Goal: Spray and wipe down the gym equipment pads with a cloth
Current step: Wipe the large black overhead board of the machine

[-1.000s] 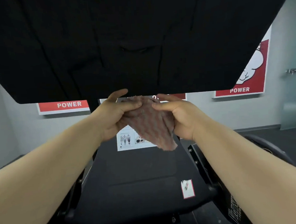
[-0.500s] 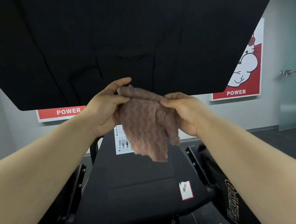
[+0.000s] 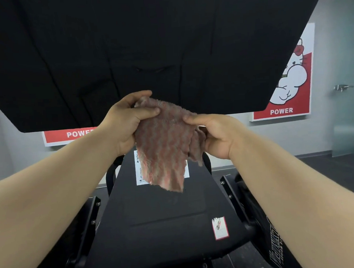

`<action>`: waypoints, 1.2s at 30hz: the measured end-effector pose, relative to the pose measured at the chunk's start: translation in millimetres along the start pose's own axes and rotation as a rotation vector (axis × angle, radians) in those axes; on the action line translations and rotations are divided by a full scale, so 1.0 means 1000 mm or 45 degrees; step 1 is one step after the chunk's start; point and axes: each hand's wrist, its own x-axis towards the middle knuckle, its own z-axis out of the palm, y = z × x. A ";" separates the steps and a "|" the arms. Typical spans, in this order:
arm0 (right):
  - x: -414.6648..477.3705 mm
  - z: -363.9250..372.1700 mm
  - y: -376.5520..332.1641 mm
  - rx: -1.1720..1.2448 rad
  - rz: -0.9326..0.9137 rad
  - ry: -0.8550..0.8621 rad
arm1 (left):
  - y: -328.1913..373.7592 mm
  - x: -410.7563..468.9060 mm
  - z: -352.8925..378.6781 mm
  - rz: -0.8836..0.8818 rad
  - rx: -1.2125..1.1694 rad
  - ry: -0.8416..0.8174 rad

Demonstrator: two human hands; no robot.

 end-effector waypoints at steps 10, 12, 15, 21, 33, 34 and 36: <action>0.023 -0.003 0.005 -0.447 -0.218 0.382 | -0.006 0.011 -0.016 -0.228 0.256 0.080; 0.030 0.000 0.009 -0.665 -0.268 0.444 | -0.013 0.008 -0.012 -0.240 0.340 0.206; 0.036 0.006 0.007 -0.728 -0.193 0.490 | -0.021 0.006 -0.002 -0.205 0.358 0.331; 0.041 -0.001 0.004 -0.404 0.073 0.424 | -0.017 0.004 -0.004 -0.289 0.084 0.064; 0.037 0.000 0.025 -0.555 0.050 0.279 | -0.031 0.016 -0.016 -0.024 0.628 0.176; 0.036 0.000 0.027 -0.637 0.070 0.263 | -0.029 0.017 -0.018 -0.041 0.687 0.104; 0.034 -0.002 0.028 -0.752 0.109 0.260 | -0.022 0.016 -0.020 -0.125 0.780 -0.084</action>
